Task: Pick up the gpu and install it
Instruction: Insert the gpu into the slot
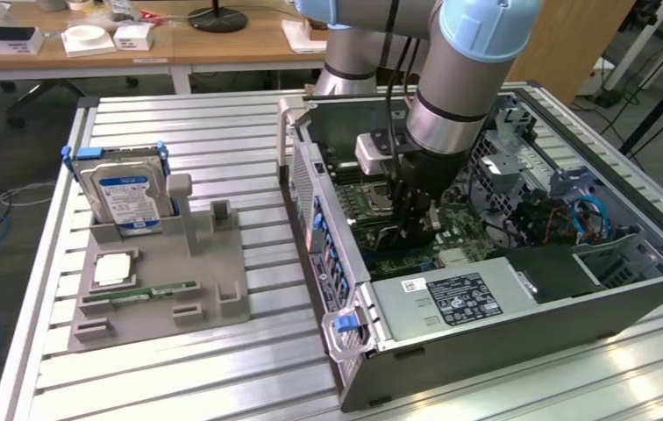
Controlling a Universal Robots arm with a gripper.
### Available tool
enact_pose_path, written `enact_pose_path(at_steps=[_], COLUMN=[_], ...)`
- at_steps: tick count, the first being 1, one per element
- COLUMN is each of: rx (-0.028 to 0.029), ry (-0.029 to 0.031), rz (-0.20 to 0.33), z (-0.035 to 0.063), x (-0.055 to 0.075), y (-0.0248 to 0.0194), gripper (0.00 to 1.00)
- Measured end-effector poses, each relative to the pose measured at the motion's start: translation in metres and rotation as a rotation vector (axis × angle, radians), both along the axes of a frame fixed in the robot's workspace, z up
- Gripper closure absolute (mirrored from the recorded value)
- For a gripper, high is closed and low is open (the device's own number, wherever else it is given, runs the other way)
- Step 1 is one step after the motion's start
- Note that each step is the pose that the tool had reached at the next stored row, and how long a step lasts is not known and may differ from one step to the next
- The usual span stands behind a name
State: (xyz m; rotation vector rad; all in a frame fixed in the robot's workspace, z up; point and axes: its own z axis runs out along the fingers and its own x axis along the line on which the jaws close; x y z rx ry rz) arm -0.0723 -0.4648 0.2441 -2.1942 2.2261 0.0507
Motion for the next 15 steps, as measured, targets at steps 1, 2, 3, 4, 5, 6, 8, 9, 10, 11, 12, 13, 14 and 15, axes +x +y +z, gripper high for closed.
enact_pose_path(at_steps=[1,2,3,4,5,6,8,9,10,11,12,13,14,15], rx=[0.0003,0.0012,0.0014,0.0011,0.0007,0.0004,0.0004,0.0005,0.0003,0.0003,0.0003,0.0005,0.0005,0.0006], ry=[-0.0001,-0.0005,-0.0007,-0.0006,-0.0004,-0.0002,-0.0002,-0.0003,-0.0002,-0.0002,-0.0001,-0.0001,-0.0002,-0.0002], rz=[0.000,0.000,0.000,0.000,0.000,0.000,0.000,0.000,0.000,0.000,0.000,0.000,0.000,0.000], z=[-0.0003,-0.0009,-0.0013,-0.0015,-0.0015,-0.0015,-0.0019,-0.0023,-0.0027,-0.0030,-0.0031,-0.0032,-0.0032,-0.0032], x=[0.0000,-0.0001,-0.0001,-0.0001,-0.0001,-0.0002,-0.0003,-0.0003,-0.0005,-0.0006,-0.0006,-0.0006,-0.0006,-0.0006], y=[0.0000,0.0001,0.0002,0.0001,0.0001,0.0001,0.0001,0.0001,0.0001,0.0001,0.0001,0.0000,0.0001,0.0001], gripper=[0.74,0.74,0.74,0.74,0.74,0.74,0.74,0.74,0.74,0.74,0.74,0.74,0.74,0.74])
